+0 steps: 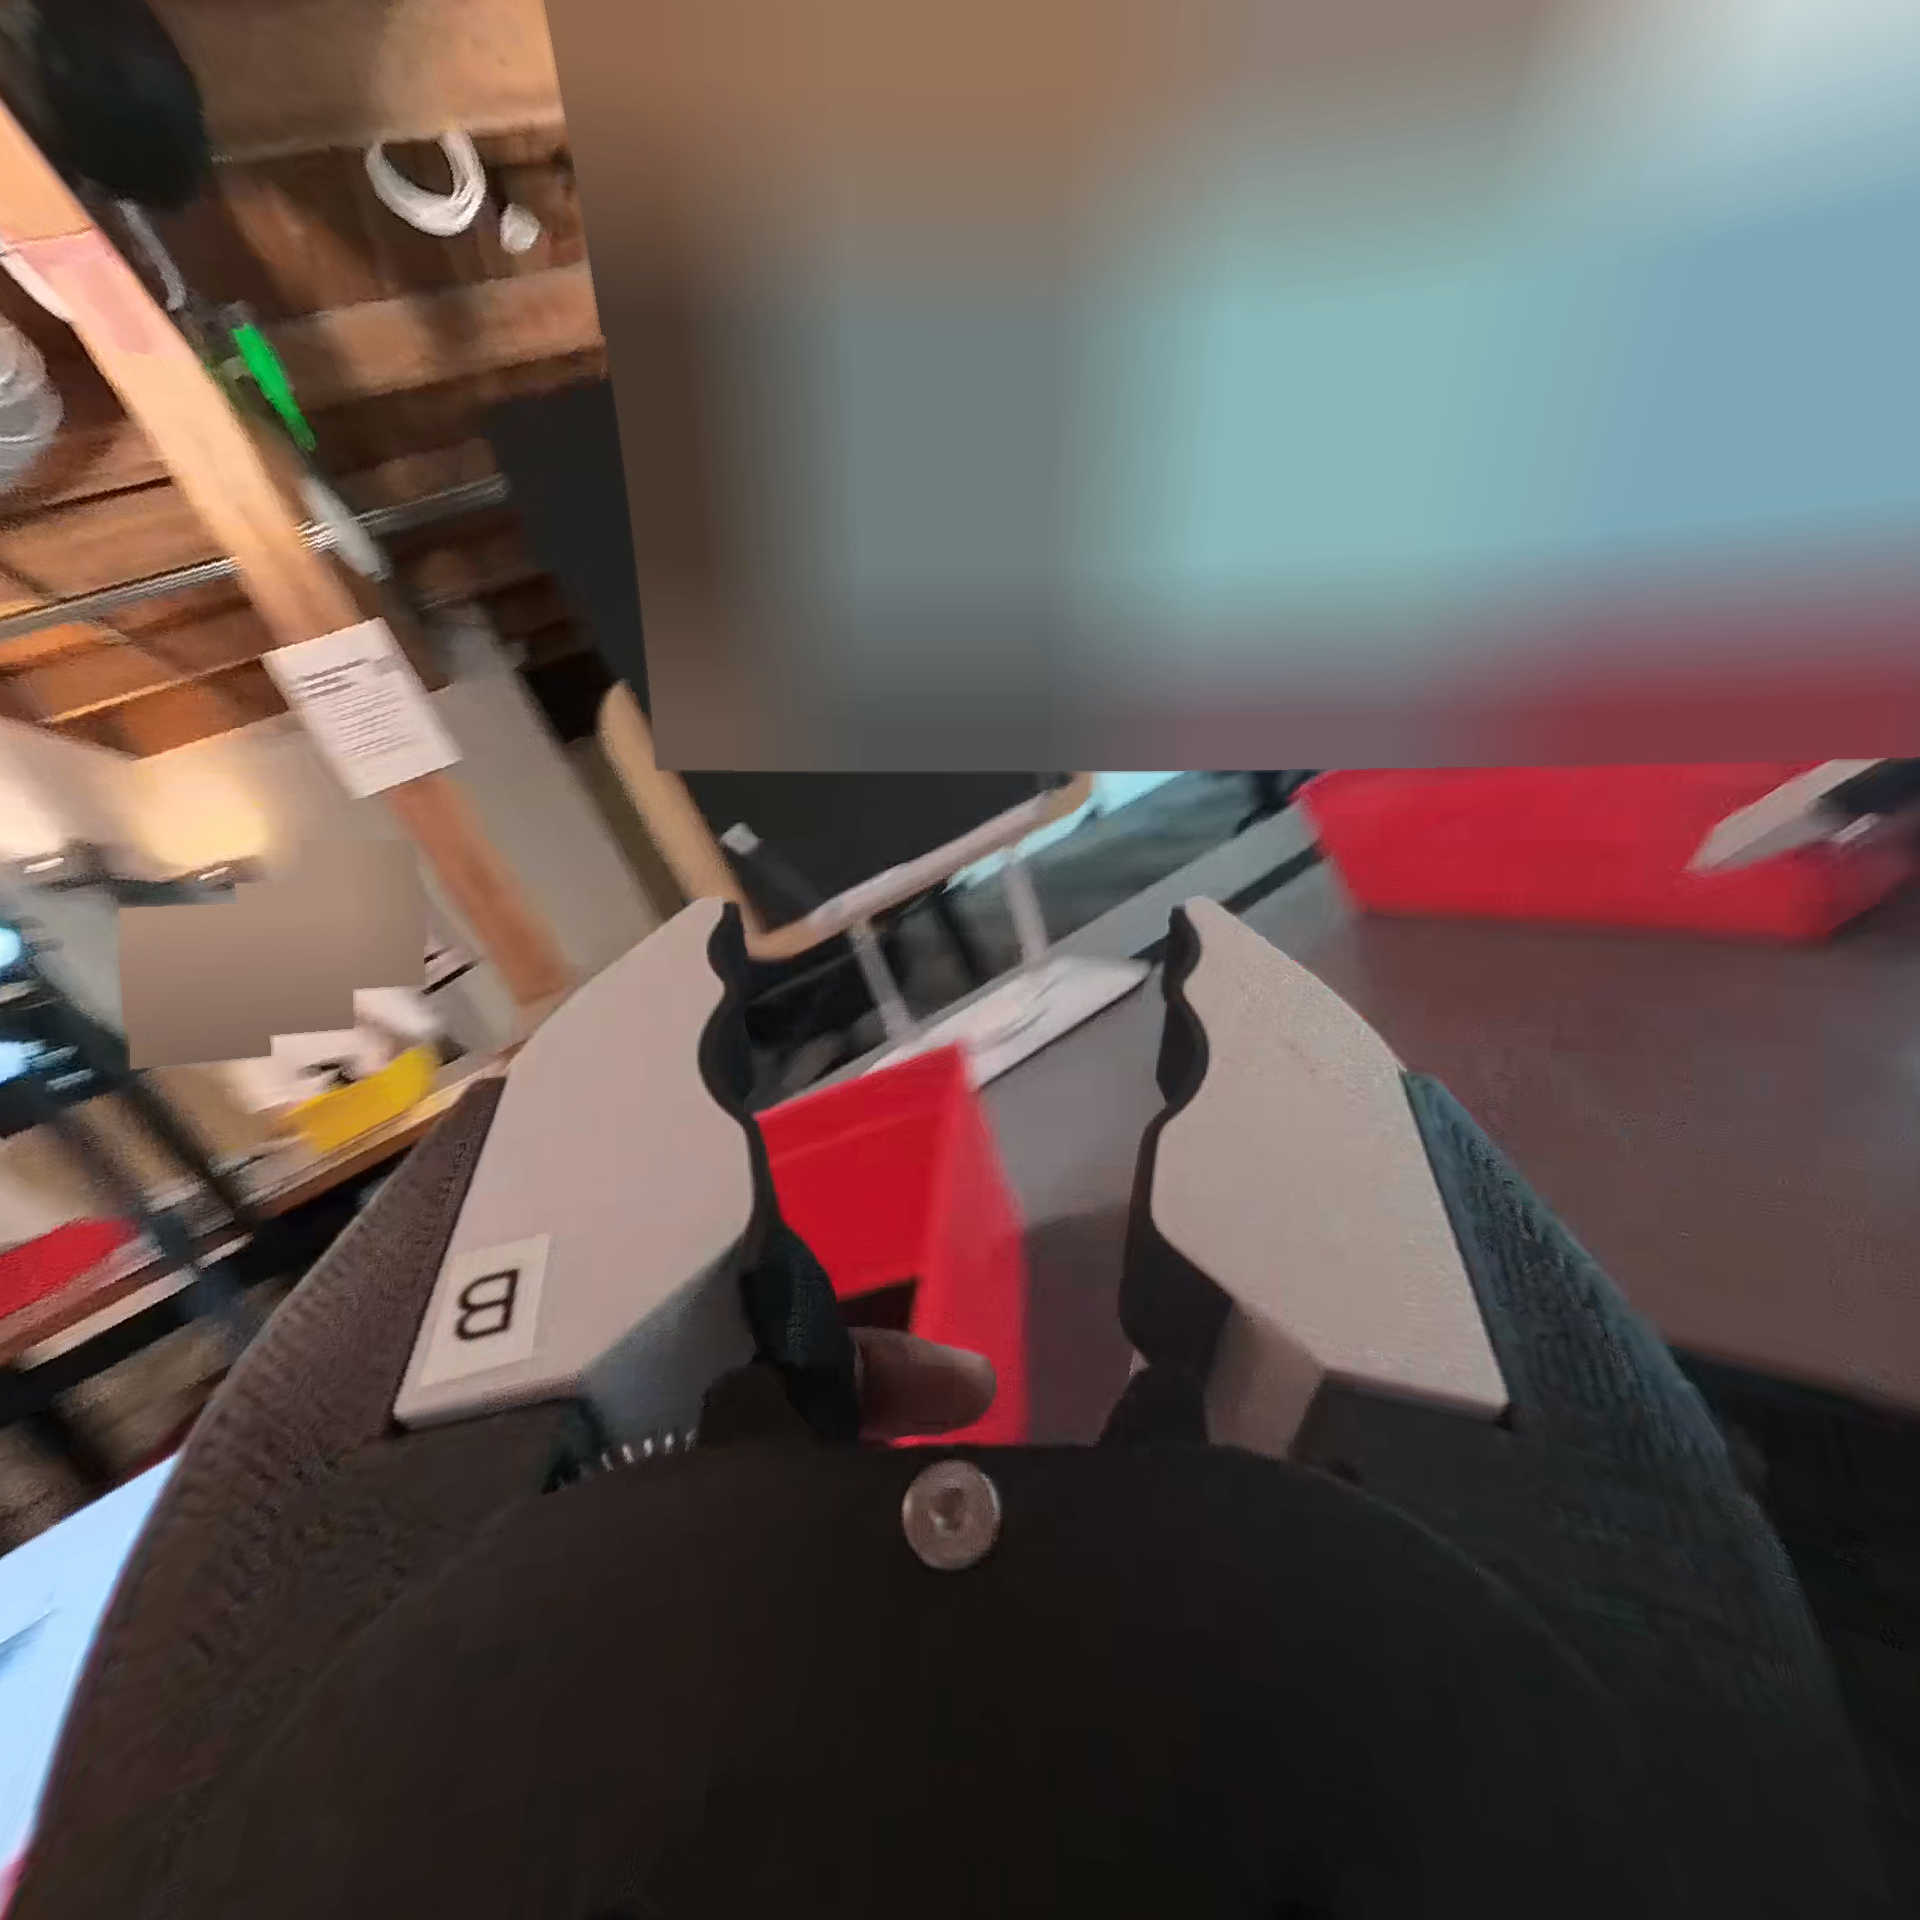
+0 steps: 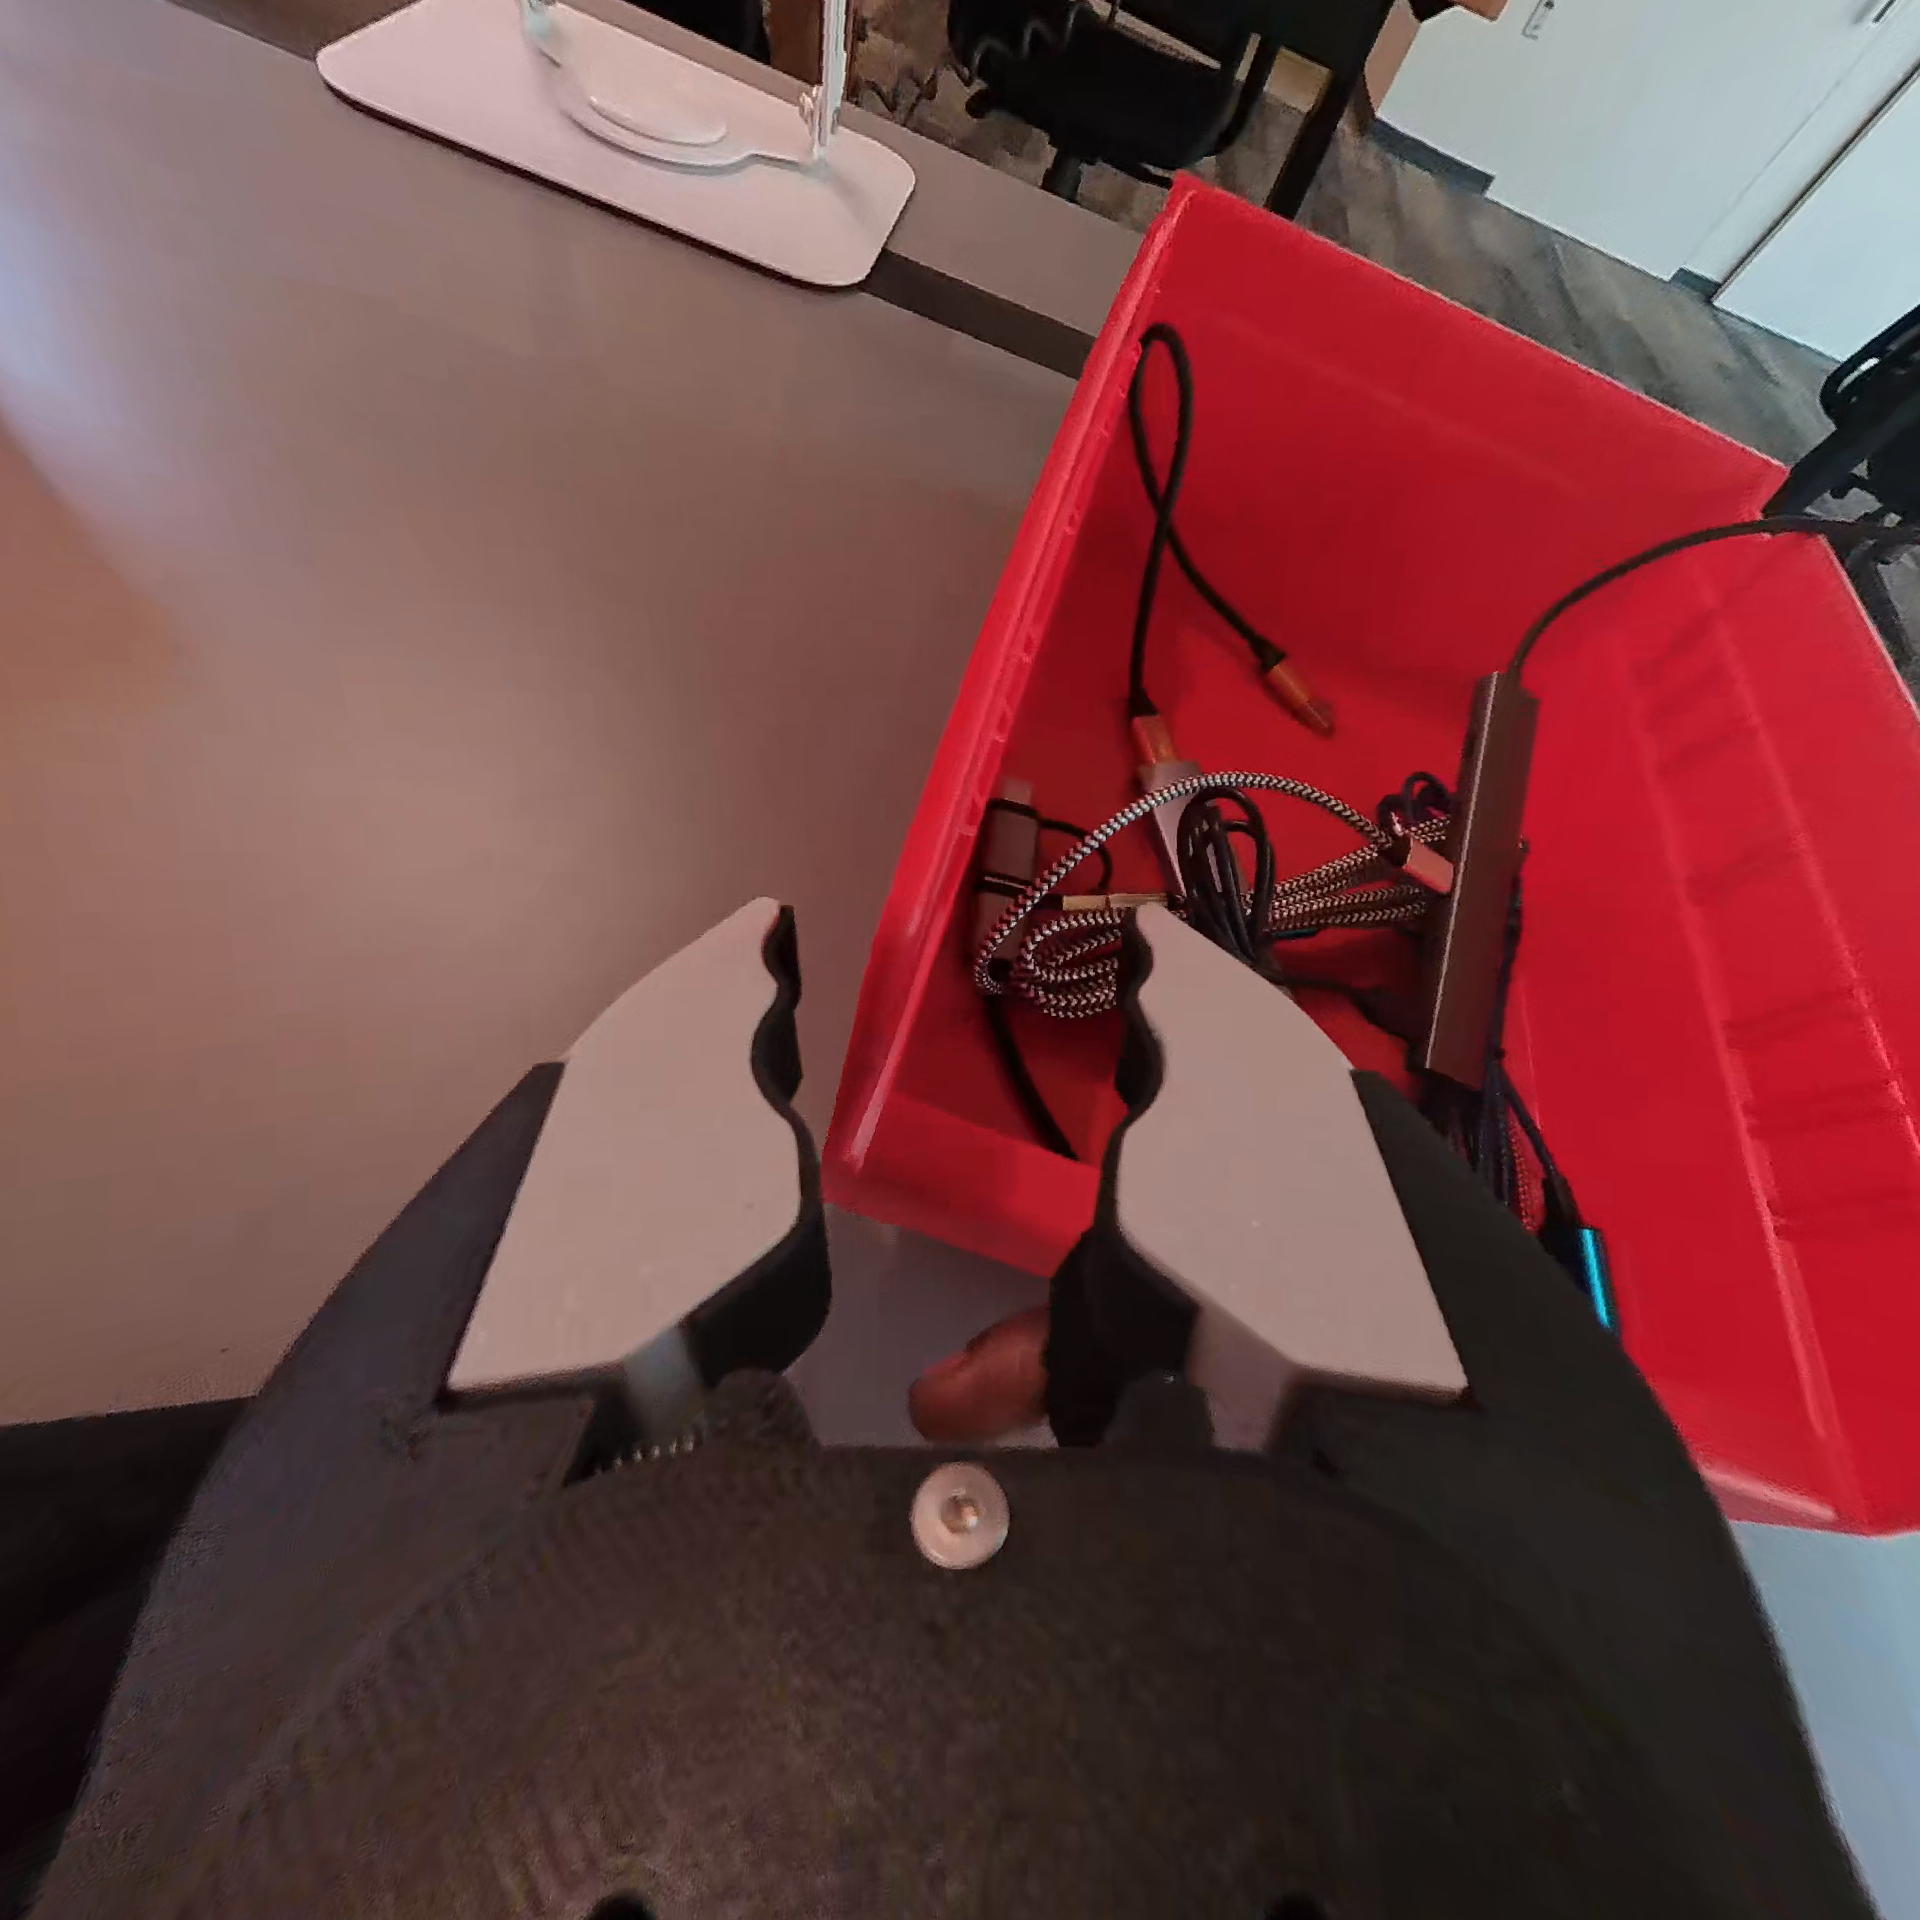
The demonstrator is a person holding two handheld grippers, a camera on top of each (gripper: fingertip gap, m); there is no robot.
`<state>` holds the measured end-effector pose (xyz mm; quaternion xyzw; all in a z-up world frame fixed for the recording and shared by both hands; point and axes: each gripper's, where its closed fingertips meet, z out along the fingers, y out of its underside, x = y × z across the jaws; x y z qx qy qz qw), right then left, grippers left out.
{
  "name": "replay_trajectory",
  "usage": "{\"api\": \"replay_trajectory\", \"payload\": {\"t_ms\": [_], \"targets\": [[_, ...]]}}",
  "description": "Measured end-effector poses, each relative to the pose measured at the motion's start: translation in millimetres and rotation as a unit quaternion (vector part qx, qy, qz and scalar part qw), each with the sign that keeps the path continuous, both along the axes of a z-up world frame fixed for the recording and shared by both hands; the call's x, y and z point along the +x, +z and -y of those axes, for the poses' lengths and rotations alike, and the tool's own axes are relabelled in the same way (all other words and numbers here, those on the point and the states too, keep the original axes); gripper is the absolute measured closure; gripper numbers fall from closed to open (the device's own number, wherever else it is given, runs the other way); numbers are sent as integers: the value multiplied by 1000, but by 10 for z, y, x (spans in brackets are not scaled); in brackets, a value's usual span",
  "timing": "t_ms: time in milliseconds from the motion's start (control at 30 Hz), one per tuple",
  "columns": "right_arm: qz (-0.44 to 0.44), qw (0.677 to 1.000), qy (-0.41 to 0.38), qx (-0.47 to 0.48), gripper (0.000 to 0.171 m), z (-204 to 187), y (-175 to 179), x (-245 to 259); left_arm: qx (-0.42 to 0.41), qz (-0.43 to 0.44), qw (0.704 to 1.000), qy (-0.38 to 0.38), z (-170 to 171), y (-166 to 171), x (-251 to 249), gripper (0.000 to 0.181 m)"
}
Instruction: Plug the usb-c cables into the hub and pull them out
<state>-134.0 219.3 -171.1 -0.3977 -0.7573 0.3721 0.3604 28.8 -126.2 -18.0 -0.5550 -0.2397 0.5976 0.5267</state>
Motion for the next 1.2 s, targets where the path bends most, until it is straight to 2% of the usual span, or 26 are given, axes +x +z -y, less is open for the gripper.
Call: {"api": "replay_trajectory", "payload": {"t_ms": [67,133,233,267,333,367,400,567,700,1067,1200], "targets": [[1,1000,2,0,117,13,-9,-14,-32,47,996,64,366,-139,12,103],[3,1000,8,3,122,44,-18,-22,-26,120,987,102,687,-407,-23,99],[-2,1000,14,18,135,86,-22,-47,22,236,968,81,823,-905,-117,98],[1,1000,15,24,139,101,-33,-58,31,259,962,79,840,-1048,-166,100],[12,999,17,35,146,131,-65,-81,14,284,956,77,817,-1276,-247,125],[8,999,11,47,152,119,-60,-103,8,279,959,54,727,-1309,-268,144],[2,998,9,62,157,110,-53,-121,11,280,959,41,662,-1330,-287,176],[7,993,17,118,157,196,-64,-135,57,277,956,83,667,-1330,-400,177],[11,991,51,122,156,447,-59,-27,63,273,951,130,717,-1341,-428,177],[22,982,172,71,152,1702,-42,544,42,258,927,270,1113,-1325,-329,175],[24,971,228,72,147,2198,-41,756,52,258,921,288,1271,-1330,-257,175]]}}
